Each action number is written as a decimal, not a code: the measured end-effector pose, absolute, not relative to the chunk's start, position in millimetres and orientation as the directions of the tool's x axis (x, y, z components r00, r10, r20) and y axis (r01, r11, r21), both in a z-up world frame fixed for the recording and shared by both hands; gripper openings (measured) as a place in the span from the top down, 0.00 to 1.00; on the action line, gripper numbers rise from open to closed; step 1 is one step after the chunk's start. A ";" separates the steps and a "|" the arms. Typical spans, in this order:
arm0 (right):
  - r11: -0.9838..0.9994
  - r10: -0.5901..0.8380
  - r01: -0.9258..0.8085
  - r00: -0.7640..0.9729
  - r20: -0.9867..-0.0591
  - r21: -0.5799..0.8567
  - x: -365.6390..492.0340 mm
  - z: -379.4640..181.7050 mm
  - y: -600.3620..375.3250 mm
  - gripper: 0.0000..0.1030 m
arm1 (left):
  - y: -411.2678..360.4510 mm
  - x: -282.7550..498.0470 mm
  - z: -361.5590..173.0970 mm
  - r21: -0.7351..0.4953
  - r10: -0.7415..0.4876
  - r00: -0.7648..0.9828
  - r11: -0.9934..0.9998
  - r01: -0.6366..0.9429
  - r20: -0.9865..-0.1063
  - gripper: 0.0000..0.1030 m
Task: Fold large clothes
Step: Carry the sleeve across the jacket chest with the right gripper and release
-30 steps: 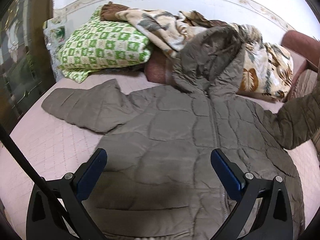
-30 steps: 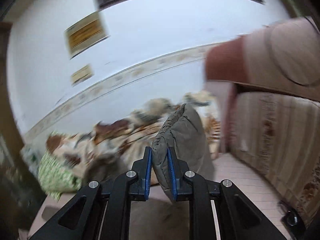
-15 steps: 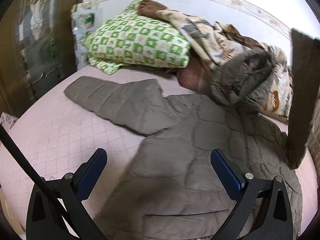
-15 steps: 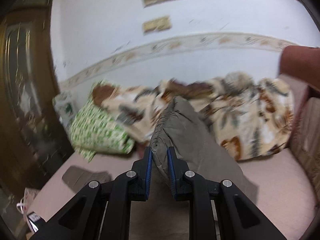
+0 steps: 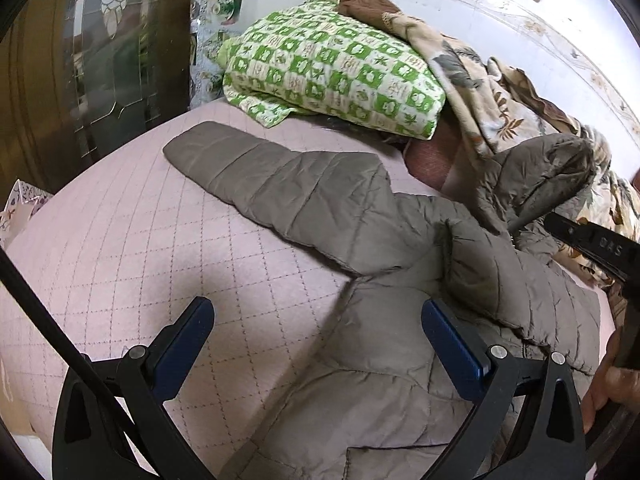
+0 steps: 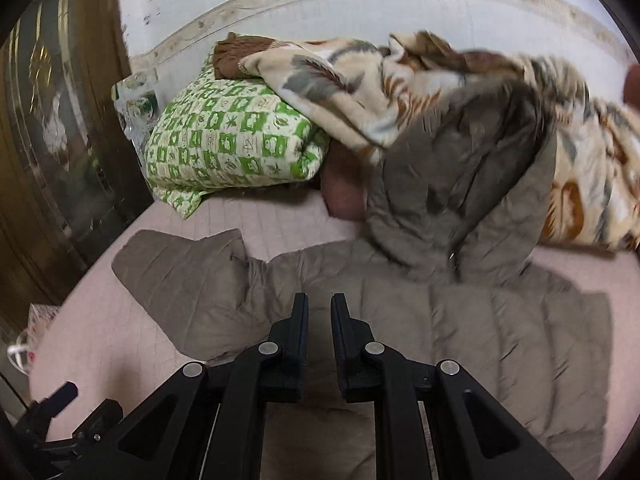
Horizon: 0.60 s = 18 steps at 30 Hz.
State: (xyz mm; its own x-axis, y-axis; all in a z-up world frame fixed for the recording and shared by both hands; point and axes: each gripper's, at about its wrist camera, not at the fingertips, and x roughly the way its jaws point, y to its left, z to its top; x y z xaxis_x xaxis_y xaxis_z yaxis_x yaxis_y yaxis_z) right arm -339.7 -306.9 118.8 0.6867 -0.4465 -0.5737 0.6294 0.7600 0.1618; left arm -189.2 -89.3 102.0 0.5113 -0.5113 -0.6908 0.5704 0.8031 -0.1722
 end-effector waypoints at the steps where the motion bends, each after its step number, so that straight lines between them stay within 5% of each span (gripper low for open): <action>1: 0.752 -0.441 0.631 0.696 -0.566 0.190 -345.0 118.2 -312.4 0.87 | -89.5 -187.6 101.1 -0.177 -0.512 0.507 0.803 0.569 -0.693 0.00; 8: 0.637 -0.506 0.721 0.658 -0.557 0.273 -412.1 126.2 -371.2 0.87 | -122.9 -182.9 95.4 -0.219 -0.559 0.399 0.739 0.637 -0.727 0.00; 18: 0.407 -0.578 0.874 0.471 -0.666 0.265 -522.8 79.0 -460.6 0.87 | -252.1 -214.7 110.5 -0.149 -0.614 0.272 0.545 0.825 -0.741 0.00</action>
State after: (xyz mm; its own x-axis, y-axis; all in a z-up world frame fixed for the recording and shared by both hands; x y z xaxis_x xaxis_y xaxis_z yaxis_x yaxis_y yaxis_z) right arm -522.8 -460.6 79.0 0.4709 -0.5783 -0.6662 0.8743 0.4070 0.2646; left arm -214.7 -252.1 110.5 0.2716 -0.6137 -0.7414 0.8249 0.5453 -0.1492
